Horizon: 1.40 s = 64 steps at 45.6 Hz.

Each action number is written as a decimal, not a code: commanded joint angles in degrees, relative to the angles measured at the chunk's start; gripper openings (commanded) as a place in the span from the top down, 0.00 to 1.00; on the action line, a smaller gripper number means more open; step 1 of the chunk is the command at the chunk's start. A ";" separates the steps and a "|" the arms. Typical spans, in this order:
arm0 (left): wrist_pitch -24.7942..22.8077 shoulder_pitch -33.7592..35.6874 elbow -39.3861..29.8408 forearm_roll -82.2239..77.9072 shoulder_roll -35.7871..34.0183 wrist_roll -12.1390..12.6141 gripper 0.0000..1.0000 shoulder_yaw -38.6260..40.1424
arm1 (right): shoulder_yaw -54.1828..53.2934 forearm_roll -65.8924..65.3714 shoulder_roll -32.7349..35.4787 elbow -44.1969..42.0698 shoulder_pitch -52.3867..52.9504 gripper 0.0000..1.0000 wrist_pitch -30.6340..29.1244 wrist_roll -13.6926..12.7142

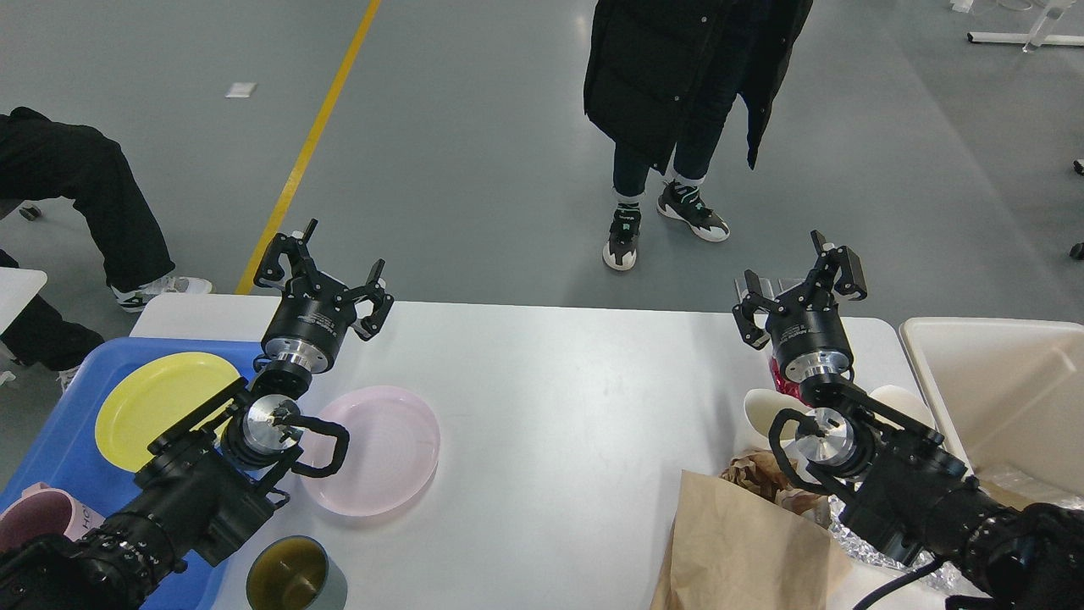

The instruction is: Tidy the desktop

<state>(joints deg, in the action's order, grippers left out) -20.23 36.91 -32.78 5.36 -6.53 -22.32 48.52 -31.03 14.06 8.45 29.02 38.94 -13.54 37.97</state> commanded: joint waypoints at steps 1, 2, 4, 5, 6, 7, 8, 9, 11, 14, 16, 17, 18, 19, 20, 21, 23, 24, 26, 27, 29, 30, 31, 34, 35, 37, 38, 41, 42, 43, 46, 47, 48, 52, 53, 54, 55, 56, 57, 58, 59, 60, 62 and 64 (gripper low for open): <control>-0.50 -0.09 0.00 -0.09 -0.07 0.17 0.04 0.00 | 0.00 0.00 0.07 0.34 0.00 0.00 0.00 0.00; -0.86 -0.09 0.00 -0.09 -0.15 0.52 0.04 -0.09 | 0.00 0.00 -0.02 0.08 0.09 0.00 0.00 0.00; -1.38 0.09 0.09 -0.09 -0.50 0.70 0.04 -0.35 | 0.00 0.00 -0.02 -0.01 0.09 0.00 0.00 0.00; -1.56 0.09 0.09 -0.18 -0.51 0.70 0.04 -0.53 | 0.00 0.00 0.07 -0.10 0.09 0.00 0.00 0.00; -1.65 0.09 0.00 -0.18 -0.51 0.62 0.04 -0.62 | 0.00 0.00 0.07 -0.10 0.09 0.00 0.00 0.00; -1.74 0.09 0.00 -0.18 -0.51 0.53 0.04 -0.62 | 0.00 0.00 -0.02 -0.10 0.09 0.00 0.00 0.00; -1.74 0.00 0.09 -0.09 -0.51 0.18 0.04 -0.62 | 0.00 0.00 -0.02 -0.19 0.09 0.00 0.00 0.00; -1.74 0.00 0.00 -0.09 -0.42 0.09 0.04 -0.53 | 0.00 0.00 -0.02 -0.19 0.09 0.00 0.00 0.00; -1.74 0.00 0.09 -0.09 -0.42 0.09 0.04 -0.53 | 0.00 0.00 0.07 -0.19 0.09 0.00 0.00 0.09; -1.65 0.00 0.09 -0.09 -0.42 0.09 0.04 -0.53 | 0.00 0.00 0.07 -0.28 0.09 0.00 0.00 0.00; -1.74 0.00 0.09 -0.09 -0.42 0.09 0.04 -0.53 | 0.00 0.00 0.07 -0.28 0.09 0.00 0.00 0.00; -1.74 0.00 0.09 -0.09 -0.42 0.09 0.04 -0.53 | 0.00 0.00 -0.02 -0.28 0.09 0.00 0.00 0.00; -1.65 0.00 0.09 -0.09 -0.42 0.09 0.04 -0.44 | 0.00 0.00 0.07 -0.28 0.09 0.00 0.00 0.00; -1.74 0.00 0.09 -0.09 -0.42 0.09 0.04 -0.35 | 0.00 0.00 -0.02 -0.28 0.09 0.00 0.00 0.00; -1.65 0.00 0.00 -0.09 -0.42 0.09 0.04 -0.35 | 0.00 0.00 0.07 -0.28 0.09 0.00 0.00 0.00; -1.74 0.00 0.09 -0.09 -0.42 0.09 0.04 -0.27 | 0.00 0.00 -0.02 -0.28 0.09 0.00 0.00 0.00; -1.74 0.00 0.00 -0.09 -0.42 0.09 0.04 -0.27 | 0.00 0.00 0.07 -0.28 0.09 0.00 0.00 0.00; -1.74 0.00 0.00 -0.09 -0.42 0.09 0.04 -0.35 | 0.00 0.00 0.07 -0.28 0.09 0.00 0.00 0.00; -1.74 0.00 0.09 0.00 -0.42 0.09 0.04 -0.27 | 0.00 0.00 0.07 -0.28 0.09 0.00 0.00 0.00; -1.74 0.00 0.09 -0.09 -0.42 0.09 0.04 -0.27 | 0.00 0.00 0.07 -0.28 0.09 0.00 0.00 0.00; -1.65 0.00 0.09 -0.09 -0.42 0.09 0.04 -0.27 | 0.00 0.00 0.07 -0.28 0.09 0.00 0.00 0.00; -1.65 0.00 0.00 -0.09 -0.42 0.09 0.04 -0.27 | 0.00 0.00 0.07 -0.28 0.09 0.00 0.00 0.00; -1.74 0.00 0.09 -0.09 -0.42 0.09 0.04 -0.27 | 0.00 0.00 0.07 -0.36 0.09 0.00 0.00 0.00; -1.65 0.00 0.00 0.00 -0.33 0.00 0.04 -0.18 | 0.00 0.00 0.07 -0.36 0.09 0.00 0.00 0.09; -1.74 0.00 0.09 0.00 -0.33 0.00 0.04 -0.09 | 0.00 0.00 0.07 -0.36 0.09 0.00 0.00 0.00; -1.65 0.00 0.09 0.00 -0.24 0.00 0.04 -0.09 | 0.00 0.00 0.07 -0.36 0.09 0.00 0.00 0.00; -1.65 0.00 0.09 0.00 -0.33 0.00 0.04 -0.09 | 0.00 0.00 0.07 -0.36 0.09 0.00 0.00 0.00; -1.74 0.00 0.09 0.00 -0.33 0.09 0.04 -0.18 | 0.00 0.00 0.07 -0.36 0.09 0.00 0.00 0.00; -1.65 0.00 0.09 0.00 -0.42 0.09 0.04 -0.18 | 0.00 0.00 0.07 -0.36 0.09 0.00 0.00 0.00; -1.56 0.09 0.09 0.00 -0.51 0.35 0.04 -0.27 | 0.00 0.00 -0.02 -0.36 0.09 0.00 0.00 0.00; -1.48 0.09 0.09 0.00 -0.42 0.18 0.04 -0.27 | 0.00 0.00 0.07 -0.36 0.18 0.00 0.00 0.00; -1.48 0.09 0.09 0.00 -0.42 0.18 0.04 -0.27 | 0.00 0.00 0.07 -0.36 0.09 0.00 0.00 0.00; -1.48 0.09 0.09 0.00 -0.42 0.09 0.04 -0.53 | 0.00 0.00 0.07 -0.36 0.18 0.00 0.00 0.00; -1.30 0.09 -0.09 -0.18 -0.24 0.52 0.04 -2.19 | 0.00 0.00 0.07 -0.36 0.18 0.00 0.00 0.00; -0.95 0.26 -0.26 -0.26 -0.33 0.88 0.04 -2.98 | 0.00 0.00 -0.02 -0.36 0.18 0.00 0.00 0.00; -0.17 0.96 -0.26 -0.44 -0.85 0.97 0.04 -6.04 | 0.00 0.00 0.07 -0.36 0.09 0.00 0.00 0.00; 0.28 1.40 -0.35 -0.53 -1.21 0.97 0.04 -7.28 | 0.00 0.00 0.07 -0.36 0.18 0.00 0.00 0.00; 0.72 1.84 -0.35 -0.53 -1.56 0.97 0.04 -8.34 | 0.00 0.00 0.07 -0.36 0.09 0.00 0.00 0.00; 1.16 2.46 -0.35 -0.53 -2.00 0.97 0.04 -9.22 | 0.00 0.00 0.07 -0.36 0.18 0.00 0.00 0.00; 1.68 3.07 -0.35 -0.53 -2.35 0.97 0.04 -10.01 | 0.00 0.00 0.07 -0.36 0.18 0.00 0.00 0.00; 2.12 3.77 -0.35 -0.61 -2.61 1.05 0.04 -10.80 | 0.00 0.00 0.07 -0.36 0.18 0.00 0.00 0.00; 2.74 4.48 -0.35 -0.62 -2.96 0.97 0.04 -11.68 | 0.00 0.00 0.07 -0.36 0.18 0.00 0.00 0.00; 3.79 6.06 -0.35 -0.70 -3.58 0.97 0.04 -13.44 | 0.00 0.00 0.07 -0.36 0.18 0.00 0.00 0.00; 4.94 7.64 -0.35 -0.70 -4.28 0.97 0.04 -15.64 | 0.00 0.00 0.07 -0.36 0.18 0.00 0.00 0.00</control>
<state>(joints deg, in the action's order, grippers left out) -18.01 40.79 -33.13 4.77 -9.11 -21.36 37.80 -31.03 14.06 8.51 28.65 39.09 -13.53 37.97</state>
